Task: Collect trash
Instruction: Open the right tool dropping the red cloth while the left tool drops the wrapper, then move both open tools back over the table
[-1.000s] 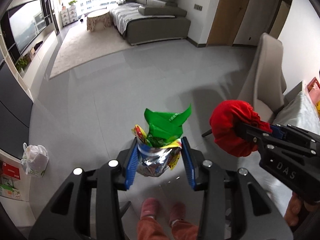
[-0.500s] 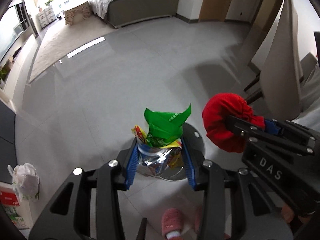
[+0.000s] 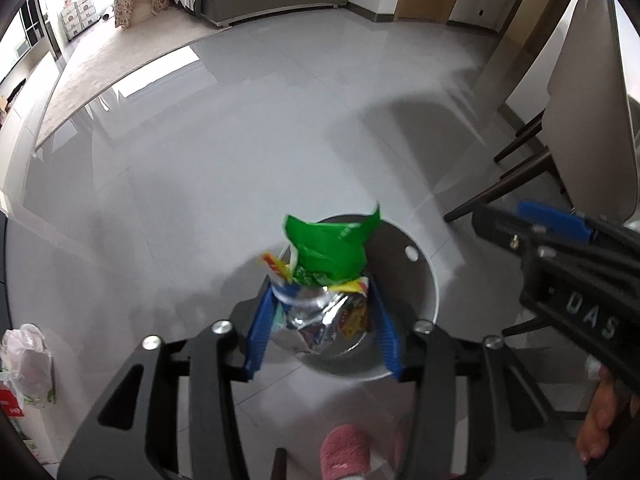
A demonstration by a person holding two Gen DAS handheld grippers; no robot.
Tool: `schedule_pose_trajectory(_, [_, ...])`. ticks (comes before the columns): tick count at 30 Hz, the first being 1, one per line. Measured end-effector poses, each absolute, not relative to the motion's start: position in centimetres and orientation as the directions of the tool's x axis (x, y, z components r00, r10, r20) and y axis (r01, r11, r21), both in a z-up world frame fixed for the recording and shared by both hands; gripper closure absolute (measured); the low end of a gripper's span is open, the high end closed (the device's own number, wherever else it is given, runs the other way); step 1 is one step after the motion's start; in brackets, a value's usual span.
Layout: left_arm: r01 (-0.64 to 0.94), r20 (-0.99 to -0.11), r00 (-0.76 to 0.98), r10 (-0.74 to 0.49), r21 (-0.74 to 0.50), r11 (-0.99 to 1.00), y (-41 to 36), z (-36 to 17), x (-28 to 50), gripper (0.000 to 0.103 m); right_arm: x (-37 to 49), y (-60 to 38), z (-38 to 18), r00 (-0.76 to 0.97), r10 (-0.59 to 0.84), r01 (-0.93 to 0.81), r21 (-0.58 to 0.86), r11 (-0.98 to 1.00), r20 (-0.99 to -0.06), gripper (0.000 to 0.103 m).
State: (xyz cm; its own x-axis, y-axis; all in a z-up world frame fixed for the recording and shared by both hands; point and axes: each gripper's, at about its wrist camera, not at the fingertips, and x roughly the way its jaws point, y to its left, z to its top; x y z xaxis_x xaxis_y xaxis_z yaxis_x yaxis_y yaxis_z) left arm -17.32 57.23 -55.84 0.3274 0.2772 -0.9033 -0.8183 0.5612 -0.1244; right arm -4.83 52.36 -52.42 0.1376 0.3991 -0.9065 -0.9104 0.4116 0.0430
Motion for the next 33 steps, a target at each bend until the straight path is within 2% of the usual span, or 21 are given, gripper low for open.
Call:
schedule_pose_trajectory(5, [-0.805, -0.901, 0.332, 0.278, -0.118, 0.581, 57.4, -56.2, -16.0, 0.051, -4.3, 52.5, -52.6, 0.155, 0.387, -0.906, 0.026, 0.423, -0.909, 0.059])
schedule_pose_trajectory(9, [-0.801, -0.899, 0.331, 0.287, -0.107, 0.589, 57.3, -56.1, -15.2, 0.037, -3.8, 52.8, -52.8, 0.159, 0.387, -0.900, 0.027, 0.434, -0.908, 0.059])
schedule_pose_trajectory(17, [-0.794, -0.897, 0.330, 0.293, -0.096, 0.600, 57.2, -53.9, -15.4, 0.036, -3.9, 53.1, -51.1, 0.171, 0.400, -0.887, 0.036, 0.460, -0.901, 0.059])
schedule_pose_trajectory(25, [-0.815, -0.899, 0.296, 0.324, -0.060, 0.577, 56.2, -45.4, -17.8, 0.036, -5.7, 52.8, -43.3, 0.132, 0.451, -0.898, 0.085, 0.431, -0.883, 0.059])
schedule_pose_trajectory(33, [-0.774, -0.862, 0.319, 0.393, 0.002, 0.633, 52.8, -31.8, -17.4, 0.036, -5.3, 48.7, -30.0, 0.143, 0.531, -0.902, 0.111, 0.418, -0.835, 0.059])
